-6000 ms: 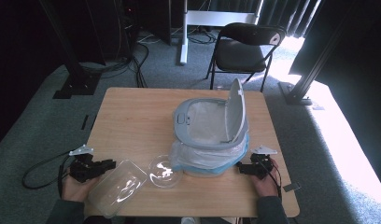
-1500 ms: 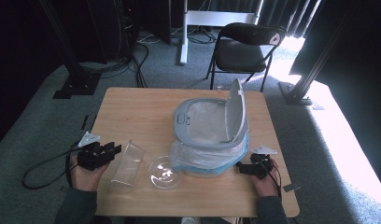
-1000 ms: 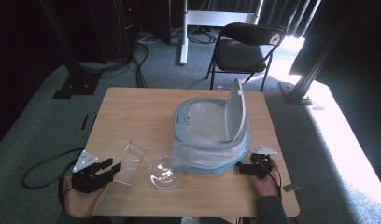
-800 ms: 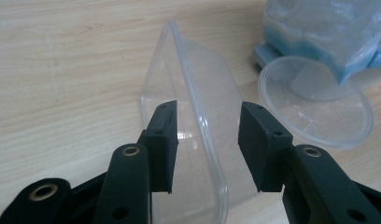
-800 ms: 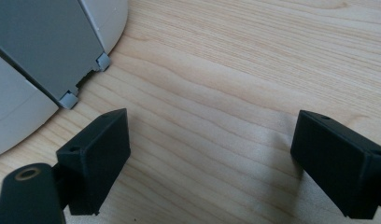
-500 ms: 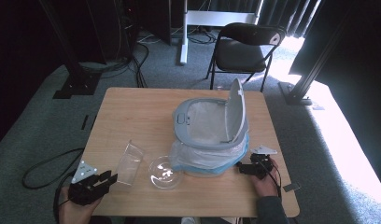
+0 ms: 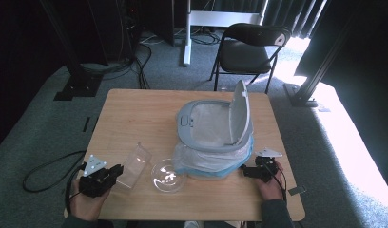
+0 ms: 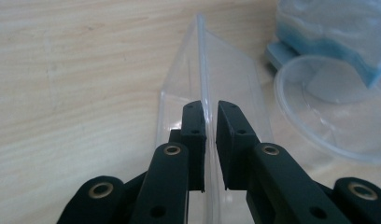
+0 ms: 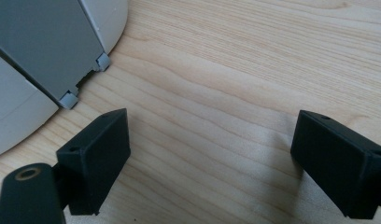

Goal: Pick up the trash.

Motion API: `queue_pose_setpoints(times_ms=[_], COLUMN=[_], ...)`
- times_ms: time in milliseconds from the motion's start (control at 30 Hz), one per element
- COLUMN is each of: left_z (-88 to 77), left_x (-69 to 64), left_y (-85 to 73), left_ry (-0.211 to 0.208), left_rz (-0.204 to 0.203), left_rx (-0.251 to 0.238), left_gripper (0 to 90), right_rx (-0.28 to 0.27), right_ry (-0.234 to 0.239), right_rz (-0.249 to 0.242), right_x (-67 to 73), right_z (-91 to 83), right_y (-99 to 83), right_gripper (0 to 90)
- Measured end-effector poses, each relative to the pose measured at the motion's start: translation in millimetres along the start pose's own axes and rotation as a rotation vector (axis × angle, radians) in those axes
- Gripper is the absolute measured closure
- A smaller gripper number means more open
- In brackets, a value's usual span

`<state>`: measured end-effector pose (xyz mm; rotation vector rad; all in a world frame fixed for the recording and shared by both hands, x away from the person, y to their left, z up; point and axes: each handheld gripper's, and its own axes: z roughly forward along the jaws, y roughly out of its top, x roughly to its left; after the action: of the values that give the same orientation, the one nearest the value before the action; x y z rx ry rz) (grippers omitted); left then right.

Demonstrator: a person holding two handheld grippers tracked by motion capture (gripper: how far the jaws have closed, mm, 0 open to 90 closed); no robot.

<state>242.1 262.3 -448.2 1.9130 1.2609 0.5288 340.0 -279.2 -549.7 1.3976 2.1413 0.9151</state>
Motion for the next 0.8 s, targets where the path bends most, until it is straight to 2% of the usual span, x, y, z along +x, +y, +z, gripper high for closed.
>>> queue_pose_setpoints(times_ms=[33,133,233,333,467,633,700,800], left_z=[5.9,9.5,5.9,-3.8,-24.6,-26.6,-21.7,-17.9], left_x=[2.2,3.0,2.3,1.8,1.4,0.9,0.8,-0.1], left_y=[5.1,8.6,5.8,-1.8,-14.5,-17.9,-19.9,-18.6], left_ry=[-0.001,-0.008,-0.023,-0.025,-0.013,-0.002,0.006,0.012], left_rz=[0.002,0.002,0.010,0.007,0.009,0.035,0.038,0.044], left_rx=[0.001,0.008,0.021,0.025,0.034,0.071,0.086,0.078], left_gripper=[81.7,78.5,74.0,70.8,68.8,68.8,69.6,76.6], right_rx=[0.000,0.000,0.000,0.000,0.000,0.000,0.000,0.000], right_ry=[0.000,0.000,0.000,0.000,-0.001,-0.001,-0.001,-0.001], right_rz=[0.000,0.000,0.000,0.000,0.001,0.001,0.001,0.001], right_x=[0.0,0.0,0.0,0.0,0.2,0.3,0.2,0.3], right_z=[0.0,0.0,0.0,0.0,-0.1,-0.1,-0.1,-0.1], right_y=[0.0,0.0,0.0,0.0,-0.1,-0.1,-0.1,-0.1], right_gripper=[11.1,11.1,11.1,11.1,11.1,11.1,11.1,11.1])
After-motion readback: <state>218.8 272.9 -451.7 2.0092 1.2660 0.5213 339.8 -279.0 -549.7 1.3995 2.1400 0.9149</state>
